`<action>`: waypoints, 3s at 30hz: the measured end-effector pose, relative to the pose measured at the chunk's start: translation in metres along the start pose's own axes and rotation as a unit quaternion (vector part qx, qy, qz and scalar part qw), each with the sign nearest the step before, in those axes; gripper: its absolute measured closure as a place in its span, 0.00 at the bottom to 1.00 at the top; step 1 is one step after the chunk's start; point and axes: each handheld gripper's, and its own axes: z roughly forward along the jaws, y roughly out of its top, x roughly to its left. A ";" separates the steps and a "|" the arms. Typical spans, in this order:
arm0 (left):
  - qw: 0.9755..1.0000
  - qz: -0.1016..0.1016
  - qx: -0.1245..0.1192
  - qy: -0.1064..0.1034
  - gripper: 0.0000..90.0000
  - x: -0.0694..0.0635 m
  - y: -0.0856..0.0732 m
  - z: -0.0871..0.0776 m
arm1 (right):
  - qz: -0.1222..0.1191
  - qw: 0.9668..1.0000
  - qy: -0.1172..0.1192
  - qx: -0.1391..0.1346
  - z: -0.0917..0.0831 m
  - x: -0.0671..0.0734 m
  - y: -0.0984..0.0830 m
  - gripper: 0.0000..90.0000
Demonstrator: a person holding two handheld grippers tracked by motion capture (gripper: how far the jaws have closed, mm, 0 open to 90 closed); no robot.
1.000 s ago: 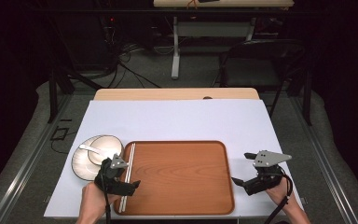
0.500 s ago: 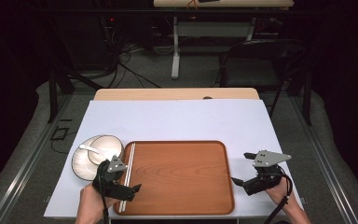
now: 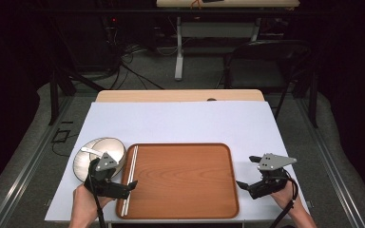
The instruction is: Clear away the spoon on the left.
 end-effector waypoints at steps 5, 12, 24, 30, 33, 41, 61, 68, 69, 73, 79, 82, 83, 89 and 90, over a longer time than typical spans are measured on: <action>1.000 -0.001 -0.016 -0.001 0.00 0.001 0.004 -0.006 | 0.002 1.000 -0.001 0.001 -0.001 0.000 -0.001 0.03; 0.999 -0.008 -0.037 0.007 0.00 0.009 0.008 -0.015 | 0.004 1.000 -0.003 0.001 -0.004 0.001 -0.003 0.03; 0.995 -0.040 -0.068 0.055 0.00 0.033 0.008 -0.027 | 0.007 1.000 -0.005 0.003 -0.005 0.002 -0.005 0.03; 0.992 -0.066 -0.073 0.079 0.00 0.051 0.000 -0.027 | 0.009 1.000 -0.005 0.005 -0.004 0.001 -0.005 0.03; 0.989 -0.082 -0.076 0.092 0.00 0.060 -0.004 -0.025 | 0.009 1.000 -0.004 0.006 -0.003 0.001 -0.005 0.03; 0.984 -0.114 -0.076 0.117 0.00 0.080 -0.013 -0.018 | 0.007 1.000 -0.001 0.008 -0.002 0.001 -0.004 0.03; 0.972 -0.182 -0.083 0.121 0.03 0.120 -0.030 0.010 | 0.008 1.000 -0.002 0.012 -0.001 0.001 -0.004 0.04; 0.971 -0.195 -0.084 0.107 0.12 0.127 -0.032 0.017 | 0.007 1.000 -0.002 0.011 -0.002 0.001 -0.004 0.05; 0.971 -0.196 -0.086 0.102 0.15 0.128 -0.033 0.017 | 0.007 1.000 -0.002 0.011 -0.002 0.001 -0.004 0.05; 0.973 -0.192 -0.079 0.102 0.27 0.131 -0.033 0.020 | 0.007 1.000 -0.004 0.010 -0.002 0.001 -0.004 0.05; 0.971 -0.200 -0.082 0.106 0.39 0.135 -0.036 0.021 | 0.006 1.000 -0.004 0.010 -0.002 0.002 -0.004 0.05; 0.969 -0.209 -0.086 0.099 0.44 0.137 -0.038 0.022 | 0.007 1.000 -0.005 0.010 -0.002 0.002 -0.004 0.05; 0.969 -0.209 -0.089 0.096 0.45 0.138 -0.038 0.022 | 0.007 1.000 -0.005 0.010 -0.002 0.002 -0.004 0.05; 0.970 -0.201 -0.092 0.104 0.49 0.138 -0.037 0.022 | 0.006 1.000 -0.006 0.011 -0.003 0.002 -0.004 0.05; 0.970 -0.200 -0.092 0.104 0.50 0.138 -0.037 0.021 | 0.006 1.000 -0.006 0.011 -0.003 0.002 -0.004 0.05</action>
